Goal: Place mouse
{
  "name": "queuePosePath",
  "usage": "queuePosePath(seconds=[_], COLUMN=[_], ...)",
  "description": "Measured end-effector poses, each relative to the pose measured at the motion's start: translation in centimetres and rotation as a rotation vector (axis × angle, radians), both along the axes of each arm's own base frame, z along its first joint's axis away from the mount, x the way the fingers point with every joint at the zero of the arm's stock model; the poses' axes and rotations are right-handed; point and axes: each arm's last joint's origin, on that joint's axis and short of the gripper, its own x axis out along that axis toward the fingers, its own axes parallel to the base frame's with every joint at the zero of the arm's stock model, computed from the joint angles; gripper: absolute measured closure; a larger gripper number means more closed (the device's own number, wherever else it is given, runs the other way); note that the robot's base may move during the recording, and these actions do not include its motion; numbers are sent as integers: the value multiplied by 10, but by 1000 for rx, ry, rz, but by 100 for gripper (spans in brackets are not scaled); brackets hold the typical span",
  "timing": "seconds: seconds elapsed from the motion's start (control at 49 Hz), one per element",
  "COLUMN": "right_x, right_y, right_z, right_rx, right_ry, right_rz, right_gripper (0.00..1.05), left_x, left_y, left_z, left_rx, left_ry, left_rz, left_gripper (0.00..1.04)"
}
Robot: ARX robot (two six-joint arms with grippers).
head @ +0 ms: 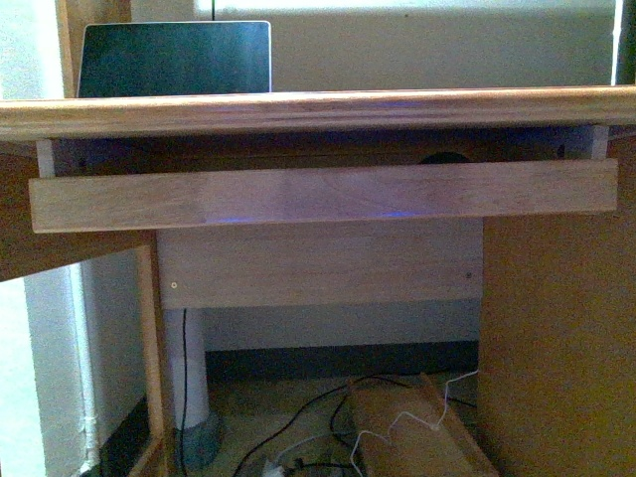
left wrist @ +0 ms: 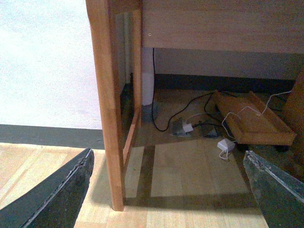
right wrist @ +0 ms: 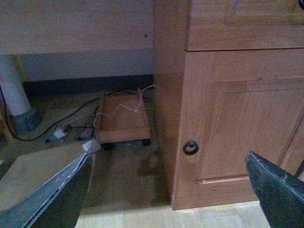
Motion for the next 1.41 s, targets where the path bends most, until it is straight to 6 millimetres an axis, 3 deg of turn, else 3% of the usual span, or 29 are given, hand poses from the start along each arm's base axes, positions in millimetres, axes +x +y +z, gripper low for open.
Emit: queuePosePath(seconds=[1.061, 1.122, 1.265, 1.408], right_x=[0, 0, 0, 0], right_y=[0, 0, 0, 0], right_z=[0, 0, 0, 0], right_rx=[0, 0, 0, 0], right_ry=[-1, -1, -1, -1], right_rz=[0, -1, 0, 0], right_gripper=[7, 7, 7, 7], left_x=[0, 1, 14, 43], left_y=[0, 0, 4, 13], left_z=[0, -1, -3, 4], left_rx=[0, -85, -180, -82], left_ry=[0, 119, 288, 330], left_rz=[1, -42, -86, -149], left_gripper=[8, 8, 8, 8])
